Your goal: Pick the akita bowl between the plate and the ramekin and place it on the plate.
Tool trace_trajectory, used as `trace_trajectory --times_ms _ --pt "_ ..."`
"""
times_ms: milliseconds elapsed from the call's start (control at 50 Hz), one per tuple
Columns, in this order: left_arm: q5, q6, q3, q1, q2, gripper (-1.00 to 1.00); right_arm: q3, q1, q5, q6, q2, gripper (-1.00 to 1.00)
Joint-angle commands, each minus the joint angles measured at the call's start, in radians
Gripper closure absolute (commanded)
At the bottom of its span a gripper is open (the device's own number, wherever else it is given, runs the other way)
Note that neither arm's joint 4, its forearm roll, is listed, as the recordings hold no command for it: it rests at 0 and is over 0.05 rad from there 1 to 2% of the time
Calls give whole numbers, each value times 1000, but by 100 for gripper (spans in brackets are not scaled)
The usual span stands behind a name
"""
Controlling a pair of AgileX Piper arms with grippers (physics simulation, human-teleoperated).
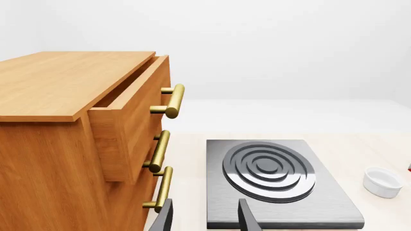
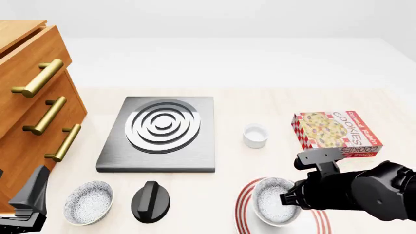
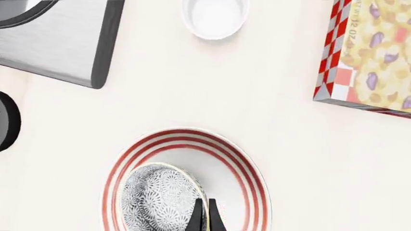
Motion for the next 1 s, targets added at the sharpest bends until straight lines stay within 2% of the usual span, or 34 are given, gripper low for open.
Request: trace_trajectory --times_ms 20,140,160,340,380,400,580,620,680,720,740,780,820,880,1000 --pt "0 0 0 0 0 -100 0 8 -18 -12 26 100" --pt "0 0 0 0 0 -100 -3 -4 -11 -15 19 100" --pt "0 0 0 0 0 -100 -6 -7 -6 -19 18 -100" --pt "0 0 0 0 0 -100 -16 -52 32 -71 -17 -100" --pt "0 0 0 0 0 -100 -23 -84 54 -111 -58 -100" --pt "0 0 0 0 0 -100 -29 -76 62 -96 -53 -100" --pt "0 0 0 0 0 -100 -84 -92 117 -119 -147 -100" --pt "0 0 0 0 0 -100 -114 -91 134 -170 -208 -100" --pt "0 0 0 0 0 -100 -152 -60 143 -128 -260 -100" --pt "0 0 0 0 0 -100 -160 -49 137 -122 -285 -100" --pt "0 0 0 0 0 -100 -160 -49 138 -122 -285 -100" --pt "0 0 0 0 0 -100 -168 -56 142 -164 -313 -100" --pt "0 0 0 0 0 -100 -189 -65 162 -137 -326 -100" --pt "0 0 0 0 0 -100 -218 -82 191 -162 -354 -100" --pt "0 0 0 0 0 -100 -289 -73 235 -143 -421 -100"
